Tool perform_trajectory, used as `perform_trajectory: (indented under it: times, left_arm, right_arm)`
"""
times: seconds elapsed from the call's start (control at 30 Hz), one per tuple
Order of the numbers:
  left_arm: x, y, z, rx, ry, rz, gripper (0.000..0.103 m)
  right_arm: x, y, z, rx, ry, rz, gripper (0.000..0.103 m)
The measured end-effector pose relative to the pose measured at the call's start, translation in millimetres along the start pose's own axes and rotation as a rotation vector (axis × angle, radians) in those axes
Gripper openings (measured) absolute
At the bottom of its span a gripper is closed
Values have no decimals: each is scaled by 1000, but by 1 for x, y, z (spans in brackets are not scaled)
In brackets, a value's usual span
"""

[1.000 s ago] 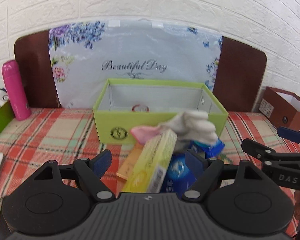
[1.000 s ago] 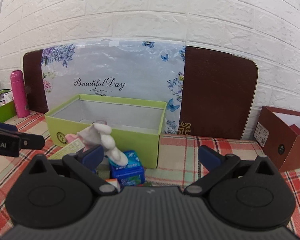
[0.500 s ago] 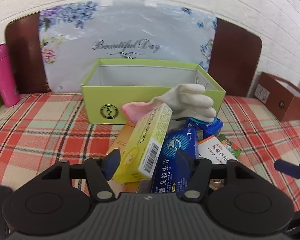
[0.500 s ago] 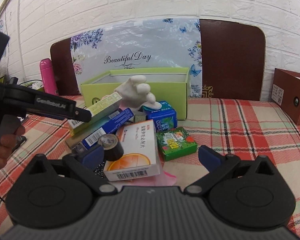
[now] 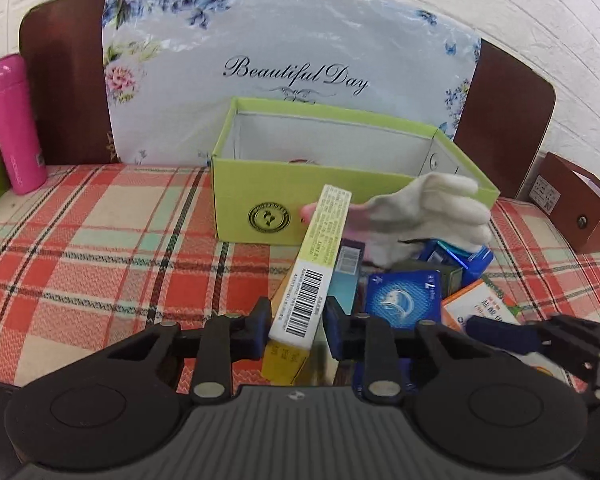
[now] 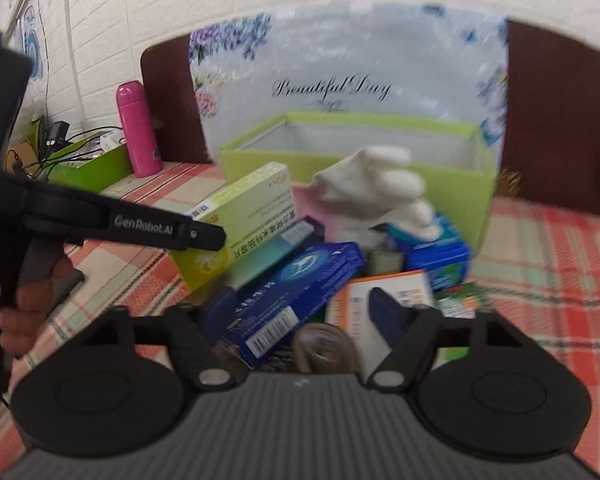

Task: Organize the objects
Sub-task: 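Move the left gripper back to the pile and grasp the yellow medicine box, then lift the yellow box with the left gripper while the right gripper grasps the slim teal box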

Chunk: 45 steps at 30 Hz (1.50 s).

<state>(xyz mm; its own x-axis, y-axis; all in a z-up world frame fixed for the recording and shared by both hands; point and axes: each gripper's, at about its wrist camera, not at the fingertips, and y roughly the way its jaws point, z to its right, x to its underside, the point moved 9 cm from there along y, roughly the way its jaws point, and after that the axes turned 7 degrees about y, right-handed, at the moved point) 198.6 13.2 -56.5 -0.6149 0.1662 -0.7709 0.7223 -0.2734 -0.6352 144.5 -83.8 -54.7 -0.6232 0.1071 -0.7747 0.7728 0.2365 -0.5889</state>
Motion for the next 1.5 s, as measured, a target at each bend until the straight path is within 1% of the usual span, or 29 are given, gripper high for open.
perform_trajectory:
  times: [0.07,0.13,0.17,0.23,0.3,0.37,0.4,0.43,0.5,0.57,0.6,0.67,0.77,0.8,0.83,0.9,0.93,1.0,1.03,1.07,1.17,1.23,1.27,1.3,1.33,1.37,1.4,1.47,1.5]
  left_arm:
    - [1,4,-2,8,-11,2,31]
    - [0,9,-6,3,-15,0,31]
    - [-1,12,-9,1,-18,-4,31]
    - [-1,17,-12,20,-32,-20,31]
    - [-3,17,-16,33,-49,-16,31]
    - [-3,18,-22,20,-63,-14,31]
    - [-2,17,-26,10,-73,-15,31]
    - [-1,16,-29,3,-79,-15,29]
    - [2,11,-36,3,-97,-10,20]
    - [7,7,-44,-13,-120,-13,20]
    - [11,4,-50,-28,-132,-11,20]
    - [17,-2,-57,-32,-151,-9,20]
    - [24,-4,-63,-33,-164,-21,20]
    - [25,-3,-64,-35,-164,-22,21]
    - [25,-3,-64,-32,-166,-22,21]
    - [24,-1,-63,-40,-160,-23,20]
    - [23,0,-63,-45,-154,-24,20]
    - [23,4,-64,-54,-151,-30,21]
    - [23,6,-65,-59,-151,-31,21]
    - [23,7,-66,-63,-153,-35,21]
    - [27,6,-65,-45,-156,-43,21]
    - [30,5,-64,-49,-151,-45,21]
    - [31,5,-65,-50,-150,-44,21]
    - [31,5,-66,-45,-159,-43,21]
    - [31,5,-67,-42,-166,-43,21]
    - [30,4,-68,-41,-170,-40,21]
    - [30,3,-68,-46,-168,-37,21]
    - [29,0,-71,-62,-158,-31,21]
    - [29,-2,-73,-67,-159,-26,21]
  right_arm:
    - [0,16,-3,-31,46,-32,47]
    - [3,29,-1,-19,82,-62,46]
    - [4,34,-1,-12,88,-65,46]
    - [3,39,-1,-7,79,-52,42]
    - [2,40,-2,-27,96,-64,41]
    - [2,38,-2,-33,105,-66,42]
    - [2,39,-2,-22,98,-72,49]
    - [3,41,-4,-19,85,-74,53]
    - [4,41,-12,-30,57,-73,71]
    - [9,44,-24,-44,19,-79,78]
    - [10,47,-28,-30,-2,-77,84]
    - [14,54,-36,3,-53,-67,90]
    - [25,61,-52,17,-180,-76,103]
    - [29,62,-56,25,-226,-69,102]
    - [32,64,-57,43,-265,-59,99]
    - [33,63,-56,78,-281,-29,71]
    - [32,59,-54,78,-270,-16,62]
    - [28,54,-47,64,-243,-12,37]
    - [26,52,-43,65,-233,-14,32]
    - [24,51,-39,59,-218,-16,31]
    - [18,48,-32,39,-169,-16,31]
    - [15,48,-29,52,-155,-5,41]
    - [14,48,-28,66,-139,-8,52]
    - [13,49,-28,65,-125,-14,59]
    - [14,50,-30,50,-121,-22,62]
    - [14,51,-33,36,-129,-30,68]
    - [15,53,-36,39,-149,-33,76]
    - [17,58,-42,74,-221,-20,86]
    - [16,59,-46,92,-262,-3,86]
